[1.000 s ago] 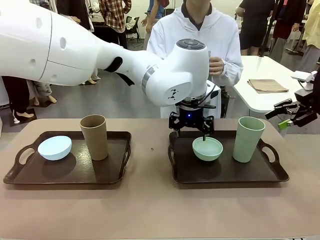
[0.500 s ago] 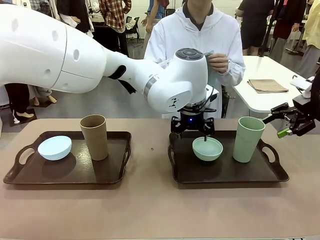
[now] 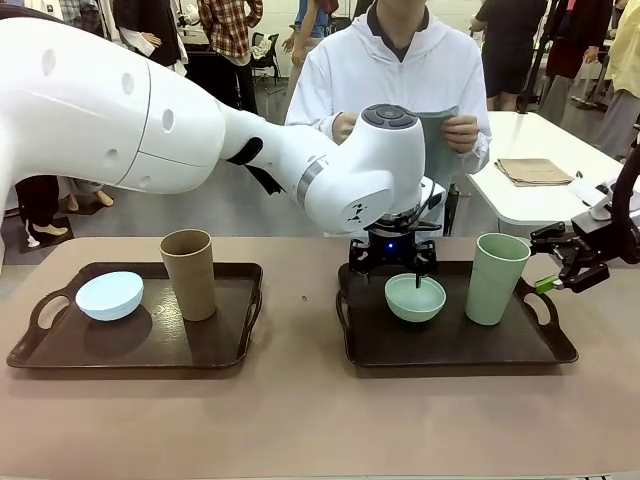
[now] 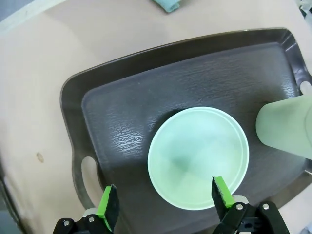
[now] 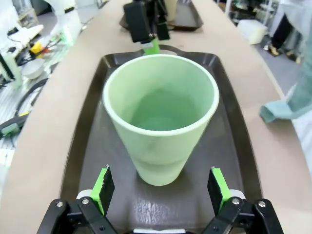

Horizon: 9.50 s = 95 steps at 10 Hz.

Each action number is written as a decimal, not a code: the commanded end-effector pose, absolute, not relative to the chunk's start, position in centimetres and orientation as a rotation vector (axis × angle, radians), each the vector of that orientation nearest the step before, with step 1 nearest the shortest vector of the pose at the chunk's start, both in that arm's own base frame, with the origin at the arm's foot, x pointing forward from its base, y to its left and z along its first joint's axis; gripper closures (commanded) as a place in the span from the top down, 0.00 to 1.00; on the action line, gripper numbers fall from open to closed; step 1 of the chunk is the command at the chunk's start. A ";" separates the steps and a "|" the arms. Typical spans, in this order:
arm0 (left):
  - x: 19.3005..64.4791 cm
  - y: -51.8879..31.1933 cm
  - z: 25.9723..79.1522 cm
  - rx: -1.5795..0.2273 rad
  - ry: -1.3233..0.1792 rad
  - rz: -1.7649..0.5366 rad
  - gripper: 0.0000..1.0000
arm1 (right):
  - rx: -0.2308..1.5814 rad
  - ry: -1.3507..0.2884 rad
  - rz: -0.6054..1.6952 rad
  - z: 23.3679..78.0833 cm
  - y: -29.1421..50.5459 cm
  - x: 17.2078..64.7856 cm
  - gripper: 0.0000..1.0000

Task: Set up a tray with a mat and arrange the tableware.
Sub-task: Pick up the Picnic Bowl and Reusable plastic cup from the Handle tray in front of the human's position and hold them in the air, then place the Picnic Bowl and Reusable plastic cup back onto the Handle tray in front of the human's position.

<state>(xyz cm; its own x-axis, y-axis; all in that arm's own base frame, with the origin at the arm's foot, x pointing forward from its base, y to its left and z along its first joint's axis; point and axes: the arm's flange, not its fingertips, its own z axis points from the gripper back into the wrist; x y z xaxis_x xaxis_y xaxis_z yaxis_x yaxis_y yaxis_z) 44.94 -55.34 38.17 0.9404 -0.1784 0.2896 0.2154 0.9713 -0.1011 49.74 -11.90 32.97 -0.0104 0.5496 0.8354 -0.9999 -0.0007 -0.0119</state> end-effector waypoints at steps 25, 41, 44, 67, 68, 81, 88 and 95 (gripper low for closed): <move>48.2 -54.4 35.9 -0.125 -0.214 -0.142 0.00 | 0.754 -0.710 1.445 29.8 -5.8 48.6 0.00; 38.4 -52.1 58.6 -0.085 -0.397 -0.168 0.00 | 0.588 -0.742 1.518 54.9 -4.5 38.4 0.22; 38.4 -52.1 58.6 -0.085 -0.397 -0.168 0.00 | 0.588 -0.742 1.518 54.9 -4.5 38.4 0.22; 38.4 -52.1 58.6 -0.085 -0.397 -0.168 0.00 | 0.588 -0.742 1.518 54.9 -4.5 38.4 0.22; 38.4 -52.1 58.6 -0.085 -0.397 -0.168 0.00 | 0.588 -0.742 1.518 54.9 -4.5 38.4 0.22; 41.9 -51.6 50.9 -0.098 -0.353 -0.137 0.04 | 0.696 -0.805 1.539 46.6 -4.7 40.8 0.82; 44.2 -50.6 40.2 -0.190 -0.221 -0.110 0.04 | 0.683 -0.833 1.522 34.5 -4.6 42.6 0.82; 44.8 -51.2 39.6 -0.160 -0.223 -0.112 0.04 | 0.684 -0.806 1.516 34.3 -5.0 43.0 0.82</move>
<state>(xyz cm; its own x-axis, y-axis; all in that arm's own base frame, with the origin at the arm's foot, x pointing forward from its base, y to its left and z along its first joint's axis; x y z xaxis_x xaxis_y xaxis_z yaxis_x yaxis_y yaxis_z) 44.85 -51.09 39.53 0.9691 -0.0914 0.2291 0.1266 0.9815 -0.1437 42.95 -4.92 34.29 -0.0993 0.5810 0.8078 -0.9946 -0.0338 -0.0980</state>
